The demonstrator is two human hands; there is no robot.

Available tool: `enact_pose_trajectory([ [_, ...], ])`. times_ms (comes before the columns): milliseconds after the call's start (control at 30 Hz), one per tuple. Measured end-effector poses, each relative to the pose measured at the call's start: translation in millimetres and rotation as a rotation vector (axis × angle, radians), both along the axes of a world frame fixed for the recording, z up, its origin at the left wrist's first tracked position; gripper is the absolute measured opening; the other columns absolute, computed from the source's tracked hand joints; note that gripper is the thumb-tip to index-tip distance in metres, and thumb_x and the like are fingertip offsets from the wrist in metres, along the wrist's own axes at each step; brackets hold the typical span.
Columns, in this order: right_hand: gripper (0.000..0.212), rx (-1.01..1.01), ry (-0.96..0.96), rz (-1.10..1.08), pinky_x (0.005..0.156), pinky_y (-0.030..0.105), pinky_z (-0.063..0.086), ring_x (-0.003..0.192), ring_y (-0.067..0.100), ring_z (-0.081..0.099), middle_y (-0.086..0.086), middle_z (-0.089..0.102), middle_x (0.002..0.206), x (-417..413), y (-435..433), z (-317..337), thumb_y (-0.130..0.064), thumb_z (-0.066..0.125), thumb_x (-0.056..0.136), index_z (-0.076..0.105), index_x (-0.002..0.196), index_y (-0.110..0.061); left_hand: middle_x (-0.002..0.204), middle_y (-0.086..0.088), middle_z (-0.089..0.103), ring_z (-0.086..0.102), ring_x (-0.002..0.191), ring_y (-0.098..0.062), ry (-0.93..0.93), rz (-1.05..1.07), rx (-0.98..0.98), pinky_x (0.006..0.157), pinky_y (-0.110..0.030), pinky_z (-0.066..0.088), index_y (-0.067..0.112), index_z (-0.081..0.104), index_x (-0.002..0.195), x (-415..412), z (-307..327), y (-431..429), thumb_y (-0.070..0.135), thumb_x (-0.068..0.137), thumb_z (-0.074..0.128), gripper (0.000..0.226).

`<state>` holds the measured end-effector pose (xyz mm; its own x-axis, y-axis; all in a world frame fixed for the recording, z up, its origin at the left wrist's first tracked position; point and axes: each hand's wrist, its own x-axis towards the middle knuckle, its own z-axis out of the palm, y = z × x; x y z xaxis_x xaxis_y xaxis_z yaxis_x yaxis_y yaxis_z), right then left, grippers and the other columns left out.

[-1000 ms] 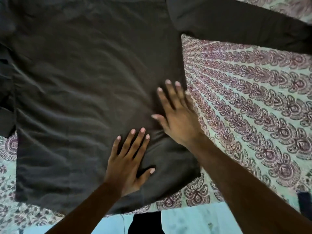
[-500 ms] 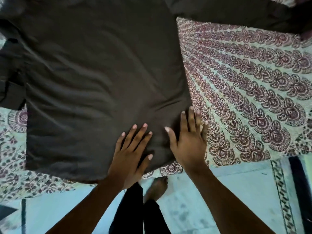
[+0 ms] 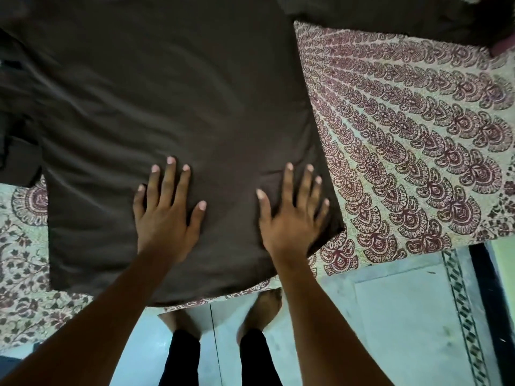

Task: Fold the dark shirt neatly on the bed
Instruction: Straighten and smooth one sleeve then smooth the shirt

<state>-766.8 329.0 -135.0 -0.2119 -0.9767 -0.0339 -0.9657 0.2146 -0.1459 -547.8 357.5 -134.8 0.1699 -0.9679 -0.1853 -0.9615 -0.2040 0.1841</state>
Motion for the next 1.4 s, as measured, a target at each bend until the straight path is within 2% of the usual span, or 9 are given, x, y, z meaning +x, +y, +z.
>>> enact_pose_trajectory([
  [167,0.089,0.080,0.002,-0.195,0.126,0.058,0.016,0.158,0.039,0.013,0.017,0.016,0.171,-6.4,16.2,14.9,-0.076,0.033,0.098,0.021,0.164,-0.018,0.175,0.002,0.002,0.008,0.161,-0.030,0.069,0.002,0.115,0.123,-0.061,0.019,0.030,0.015,0.165,4.7,8.7,-8.3,0.065,0.093,0.029,0.082],
  [400,0.076,0.123,-0.125,0.387,0.128,0.054,0.015,0.161,0.025,0.000,0.001,0.004,0.174,58.2,-56.7,8.8,-0.065,0.033,0.102,0.018,0.165,-0.025,0.171,0.011,-0.024,-0.014,0.160,-0.023,0.106,-0.044,0.248,0.124,-0.058,0.011,0.037,-0.005,0.163,15.3,2.9,-14.4,0.078,0.086,0.021,0.091],
  [533,0.078,0.159,-0.062,0.080,0.127,0.054,0.006,0.161,0.019,-0.002,-0.008,-0.005,0.174,14.0,-17.2,9.7,-0.075,0.027,0.099,0.001,0.164,-0.041,0.157,0.014,-0.050,-0.034,0.154,-0.023,0.144,-0.073,0.450,0.127,-0.055,-0.002,0.040,-0.027,0.158,18.8,14.5,-28.0,0.076,0.094,0.030,0.092],
  [733,0.094,0.174,-0.096,-0.367,0.126,0.059,0.004,0.159,0.038,-0.003,0.013,0.002,0.173,-17.1,19.8,18.3,-0.081,0.021,0.095,0.008,0.166,-0.020,0.149,0.011,-0.059,-0.040,0.151,-0.025,0.165,-0.100,0.552,0.126,-0.055,-0.007,0.038,-0.034,0.154,17.7,23.8,-31.8,0.074,0.097,0.029,0.092],
  [833,0.087,0.024,-0.052,-0.093,0.126,0.052,0.005,0.160,0.036,0.001,0.012,0.005,0.173,18.9,-9.9,22.4,-0.070,0.033,0.101,0.015,0.165,-0.016,0.146,0.013,-0.061,-0.040,0.151,-0.024,0.164,-0.093,0.535,0.125,-0.055,-0.007,0.039,-0.035,0.154,17.4,18.4,-29.9,0.075,0.096,0.029,0.093],
  [967,0.078,0.148,-0.121,0.372,0.127,0.058,0.008,0.161,0.024,-0.007,-0.005,-0.005,0.174,58.5,-35.6,5.2,-0.068,0.034,0.101,0.009,0.165,-0.032,0.140,0.017,-0.064,-0.038,0.152,-0.023,0.156,-0.086,0.505,0.125,-0.056,-0.006,0.039,-0.032,0.155,16.7,15.0,-28.5,0.075,0.095,0.030,0.094],
  [1133,0.075,0.204,-0.109,-0.006,0.125,0.056,0.001,0.161,0.023,-0.008,-0.012,-0.010,0.173,10.8,-3.2,10.2,-0.077,0.028,0.097,-0.001,0.161,-0.049,0.148,0.016,-0.059,-0.038,0.151,-0.023,0.185,-0.094,0.507,0.125,-0.056,-0.007,0.039,-0.029,0.156,17.8,17.1,-27.8,0.074,0.096,0.031,0.093],
  [1300,0.092,0.239,-0.157,-0.521,0.123,0.064,0.000,0.158,0.040,-0.010,0.012,-0.008,0.173,-19.6,35.4,18.3,-0.085,0.024,0.092,0.002,0.165,-0.032,0.143,0.016,-0.062,-0.037,0.152,-0.024,0.193,-0.104,0.493,0.126,-0.057,-0.006,0.037,-0.028,0.157,19.5,16.8,-27.9,0.074,0.096,0.030,0.093],
  [1400,0.087,0.096,-0.073,-0.246,0.124,0.058,0.002,0.159,0.039,-0.005,0.015,-0.002,0.173,3.8,26.4,24.3,-0.077,0.034,0.097,0.011,0.166,-0.028,0.165,0.009,-0.040,-0.026,0.157,-0.026,0.207,-0.116,0.369,0.125,-0.059,0.002,0.035,-0.016,0.163,20.4,15.5,-19.3,0.071,0.097,0.033,0.090],
])
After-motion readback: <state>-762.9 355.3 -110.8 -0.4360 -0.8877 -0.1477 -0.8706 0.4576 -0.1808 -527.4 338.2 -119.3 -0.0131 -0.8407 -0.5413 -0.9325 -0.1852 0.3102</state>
